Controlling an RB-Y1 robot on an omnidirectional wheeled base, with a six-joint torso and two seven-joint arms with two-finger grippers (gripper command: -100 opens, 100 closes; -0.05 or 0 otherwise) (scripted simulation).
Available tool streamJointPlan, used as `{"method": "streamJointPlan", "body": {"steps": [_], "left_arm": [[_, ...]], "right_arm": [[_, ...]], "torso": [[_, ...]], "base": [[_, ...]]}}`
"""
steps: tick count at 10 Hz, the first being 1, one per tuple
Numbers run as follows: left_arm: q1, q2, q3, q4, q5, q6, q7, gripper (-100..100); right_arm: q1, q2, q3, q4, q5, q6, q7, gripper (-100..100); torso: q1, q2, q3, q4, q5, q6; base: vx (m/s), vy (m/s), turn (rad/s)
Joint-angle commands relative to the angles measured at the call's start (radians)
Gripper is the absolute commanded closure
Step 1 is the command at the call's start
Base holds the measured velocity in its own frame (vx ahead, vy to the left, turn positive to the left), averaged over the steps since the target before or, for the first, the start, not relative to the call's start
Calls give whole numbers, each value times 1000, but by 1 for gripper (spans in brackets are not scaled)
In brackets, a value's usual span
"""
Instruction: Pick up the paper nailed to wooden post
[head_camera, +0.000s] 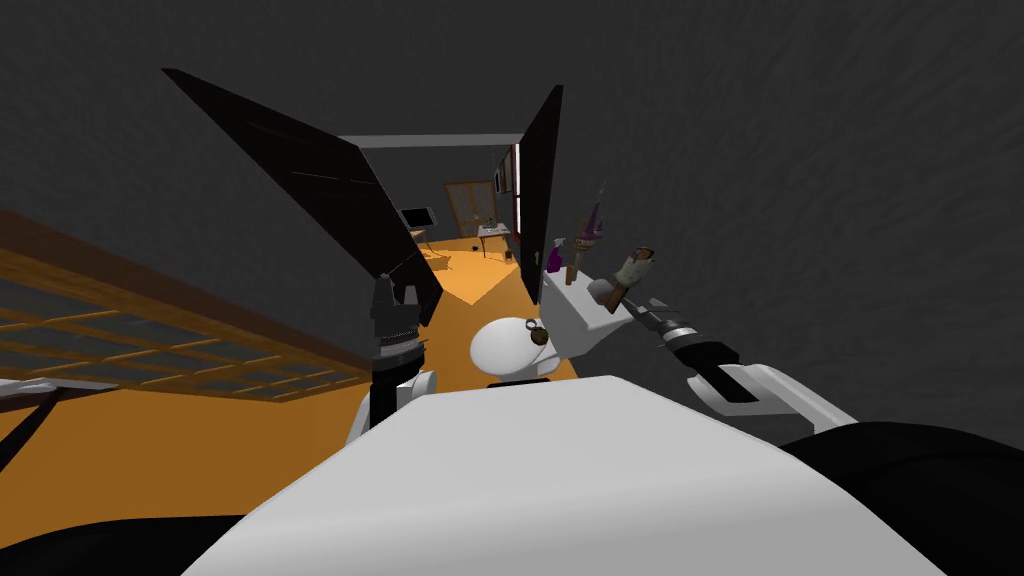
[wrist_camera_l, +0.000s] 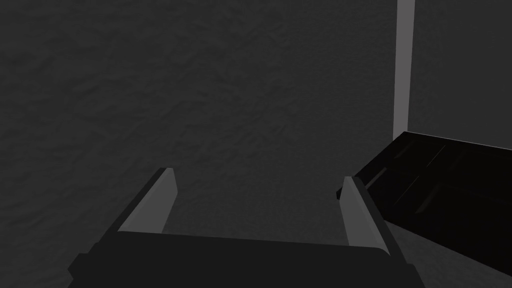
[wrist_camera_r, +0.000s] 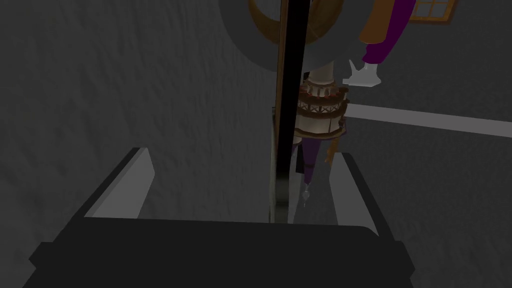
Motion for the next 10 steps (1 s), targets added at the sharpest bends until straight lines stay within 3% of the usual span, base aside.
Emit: {"method": "streamJointPlan", "body": {"steps": [1,4,8,10], "left_arm": [[0,0,0,0,0,0,0,0],[0,0,0,0,0,0,0,0],[0,0,0,0,0,0,0,0],[0,0,0,0,0,0,0,0]], "right_arm": [[4,-3,-1,-2,-2,30,-9,-100],[10,-9,-1,1,-10,92,-28,-100],[30,-36,8,4,-29,164,-47,-100],[71,-72,7,-36,-34,157,-52,-100]], "torso": [[0,0,0,0,0,0],[5,4,2,1,1,0],[0,0,0,0,0,0],[-1,-5,-3,-1,0,0]], "base": [[-78,84,33],[-89,104,27],[-35,46,-10],[100,6,-75]]}}
